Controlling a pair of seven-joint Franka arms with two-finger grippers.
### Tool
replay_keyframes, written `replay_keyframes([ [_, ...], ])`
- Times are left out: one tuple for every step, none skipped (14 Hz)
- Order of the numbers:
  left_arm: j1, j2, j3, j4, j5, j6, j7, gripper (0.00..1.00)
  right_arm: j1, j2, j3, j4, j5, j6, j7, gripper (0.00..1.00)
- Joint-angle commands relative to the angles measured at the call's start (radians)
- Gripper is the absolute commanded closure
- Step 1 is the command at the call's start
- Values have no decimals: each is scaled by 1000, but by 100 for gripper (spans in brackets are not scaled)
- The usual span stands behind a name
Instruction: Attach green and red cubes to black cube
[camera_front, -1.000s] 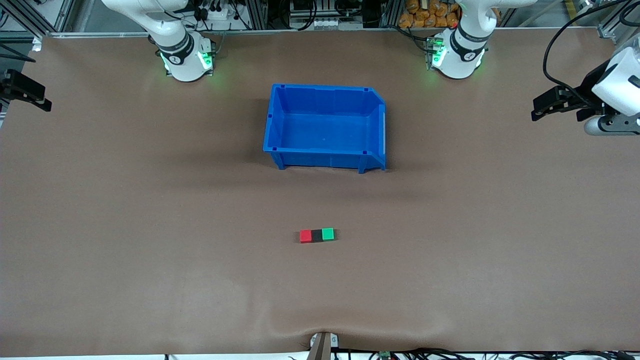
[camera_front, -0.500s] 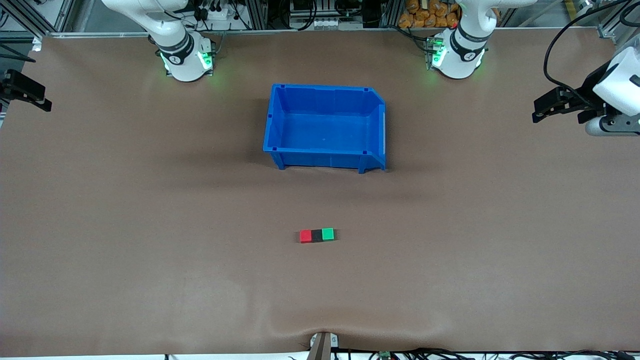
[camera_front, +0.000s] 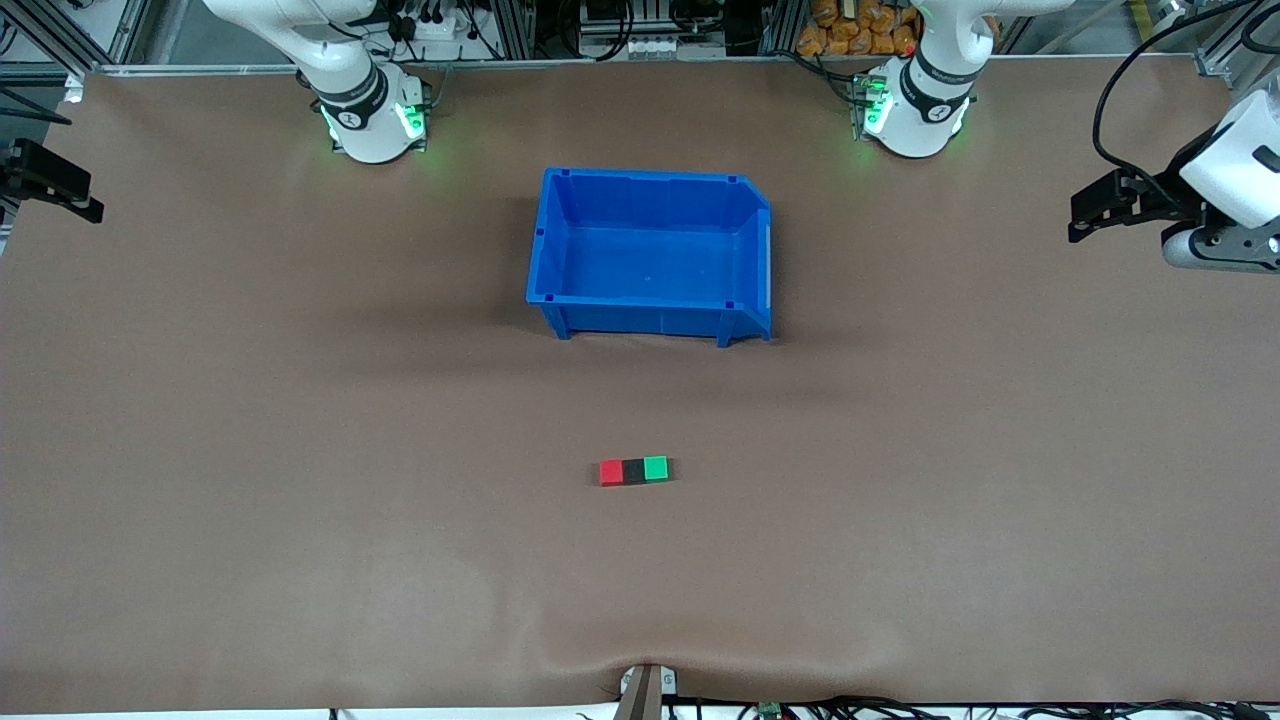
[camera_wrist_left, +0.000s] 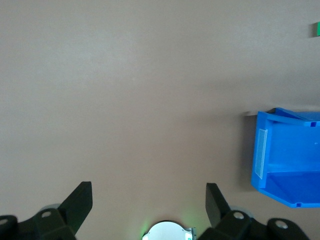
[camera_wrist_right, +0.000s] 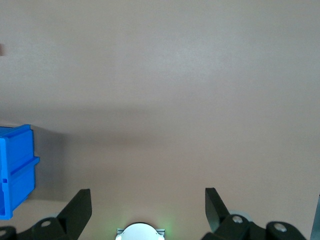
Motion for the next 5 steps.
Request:
replay_keyframes([
  [-4, -6, -1, 0, 22, 5, 21, 0, 4, -4, 0, -4, -9, -5, -10, 0],
  [-4, -6, -1, 0, 22, 7, 20, 0, 5, -5, 0, -4, -9, -7, -10, 0],
  [-2, -6, -1, 0, 22, 7, 21, 0, 3, -4, 0, -4, -9, -7, -10, 0],
  [-2, -5, -1, 0, 22, 7, 21, 0, 3, -4, 0, -4, -9, -7, -10, 0],
  [-2, -5, -1, 0, 22, 7, 21, 0, 0, -4, 0, -4, -9, -11, -10, 0],
])
